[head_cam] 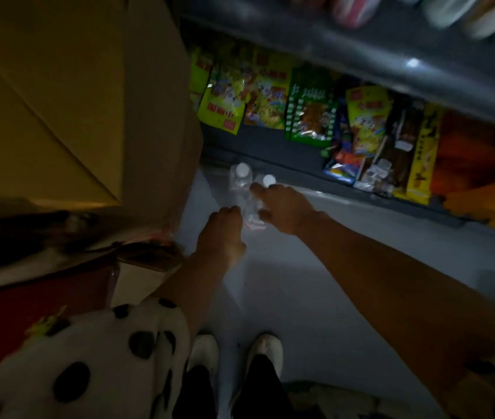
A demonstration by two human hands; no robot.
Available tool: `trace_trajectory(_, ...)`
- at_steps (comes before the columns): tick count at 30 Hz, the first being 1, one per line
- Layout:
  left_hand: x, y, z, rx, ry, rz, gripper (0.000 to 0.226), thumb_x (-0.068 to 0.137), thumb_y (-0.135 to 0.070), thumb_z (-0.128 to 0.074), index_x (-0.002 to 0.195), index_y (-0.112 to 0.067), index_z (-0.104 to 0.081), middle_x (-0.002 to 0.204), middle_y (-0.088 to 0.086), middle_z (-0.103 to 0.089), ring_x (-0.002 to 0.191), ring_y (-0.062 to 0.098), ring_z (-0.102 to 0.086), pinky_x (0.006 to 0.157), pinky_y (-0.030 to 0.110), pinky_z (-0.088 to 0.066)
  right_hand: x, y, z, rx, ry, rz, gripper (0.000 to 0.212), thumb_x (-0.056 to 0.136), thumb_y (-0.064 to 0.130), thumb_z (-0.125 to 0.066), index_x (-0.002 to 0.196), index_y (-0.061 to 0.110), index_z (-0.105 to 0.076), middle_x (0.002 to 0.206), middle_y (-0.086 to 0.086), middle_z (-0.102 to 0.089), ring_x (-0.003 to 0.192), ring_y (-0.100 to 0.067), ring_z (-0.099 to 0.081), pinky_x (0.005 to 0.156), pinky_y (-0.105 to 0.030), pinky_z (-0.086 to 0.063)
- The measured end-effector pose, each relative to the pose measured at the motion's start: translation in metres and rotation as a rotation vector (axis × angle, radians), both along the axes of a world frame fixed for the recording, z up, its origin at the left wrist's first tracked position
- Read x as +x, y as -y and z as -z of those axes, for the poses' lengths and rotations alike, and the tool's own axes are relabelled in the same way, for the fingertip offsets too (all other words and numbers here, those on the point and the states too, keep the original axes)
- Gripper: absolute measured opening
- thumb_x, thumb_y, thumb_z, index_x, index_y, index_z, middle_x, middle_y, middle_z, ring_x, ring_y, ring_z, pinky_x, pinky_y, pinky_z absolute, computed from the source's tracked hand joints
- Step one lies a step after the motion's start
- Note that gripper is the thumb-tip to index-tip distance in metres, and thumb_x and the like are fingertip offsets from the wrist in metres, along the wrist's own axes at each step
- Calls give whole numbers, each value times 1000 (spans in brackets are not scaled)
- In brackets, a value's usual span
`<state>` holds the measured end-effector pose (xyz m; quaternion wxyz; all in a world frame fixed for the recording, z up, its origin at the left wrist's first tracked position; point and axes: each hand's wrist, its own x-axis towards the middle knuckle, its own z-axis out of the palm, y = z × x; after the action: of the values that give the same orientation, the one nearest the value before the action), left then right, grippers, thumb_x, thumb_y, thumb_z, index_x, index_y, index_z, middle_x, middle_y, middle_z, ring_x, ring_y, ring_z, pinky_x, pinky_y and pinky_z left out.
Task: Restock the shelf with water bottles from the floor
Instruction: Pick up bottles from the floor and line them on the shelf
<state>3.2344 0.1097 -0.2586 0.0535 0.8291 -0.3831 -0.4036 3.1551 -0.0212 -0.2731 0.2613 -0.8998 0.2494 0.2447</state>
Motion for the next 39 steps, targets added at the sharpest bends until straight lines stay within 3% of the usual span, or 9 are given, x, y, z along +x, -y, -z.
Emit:
trace_trajectory(6,-28,8,-170,-129,-153,-45,57,78,-16,-70,131,-9,-50,130,14,-54,121,30,-52,101,34,-42,-36,13,-211,81,141,8,38,84,21,-68,119,13,-55,106,-10,-60,102,-29,-57,72,-27,-35)
trace_trajectory(10,-29,20,-302,-204,-198,36,54,75,-15,-74,123,-9,-51,116,10,-59,108,28,-57,90,32,-47,-49,18,-370,3,247,-97,24,81,22,-70,93,6,-55,83,-6,-58,79,-23,-54,65,-31,-38)
trace_trajectory(13,-26,27,-402,-282,-163,138,50,75,-13,-76,119,-11,-52,103,2,-57,103,21,-58,79,23,-39,-58,19,-484,-55,362,-138,22,79,26,-68,90,14,-54,77,4,-51,71,-11,-45,61,-16,-37)
trace_trajectory(16,-22,26,-480,-373,-229,165,60,61,-18,-86,113,-20,-57,108,-2,-64,104,18,-62,91,30,-49,-64,20,-584,-85,422,-152,17,80,24,-62,88,14,-51,82,-5,-58,73,-21,-53,63,-34,-41)
trace_trajectory(20,-9,22,-575,-564,-339,166,60,61,-3,-88,108,-27,-59,112,-2,-68,106,14,-64,98,39,-49,-68,17,-698,-171,501,-177,11,86,27,-62,89,24,-52,85,-1,-55,75,-26,-51,64,-38,-41)
trace_trajectory(25,7,21,-695,-691,-293,241,55,64,-14,-88,113,-24,-63,112,-7,-69,107,10,-64,98,40,-50,-58,2,-816,-368,674,-159,14,83,24,-66,85,20,-53,77,7,-52,70,-10,-48,59,-26,-36)
trace_trajectory(31,41,16,-812,-804,-136,308,41,67,-10,-85,103,-19,-66,97,-9,-72,89,0,-67,85,22,-52,-27,-14,-924,-674,771,-151,17,89,32,-54,90,15,-51,79,4,-52,78,-20,-53,66,-34,-41)
trace_trajectory(36,79,3,-894,-906,81,322,62,57,-39,-88,111,-19,-68,106,-6,-73,102,11,-68,97,40,-51,5,-22,-1002,-813,866,-137,18,91,31,-48,89,13,-51,91,-7,-59,85,-26,-55,72,-37,-44)
trace_trajectory(39,95,-2,-925,-935,170,311,43,65,-33,-87,100,-21,-66,96,-8,-71,95,12,-67,90,26,-52,29,-23,-1038,-905,923,-105,24,90,31,-48,92,9,-56,94,-9,-61,87,-28,-55,72,-35,-43)
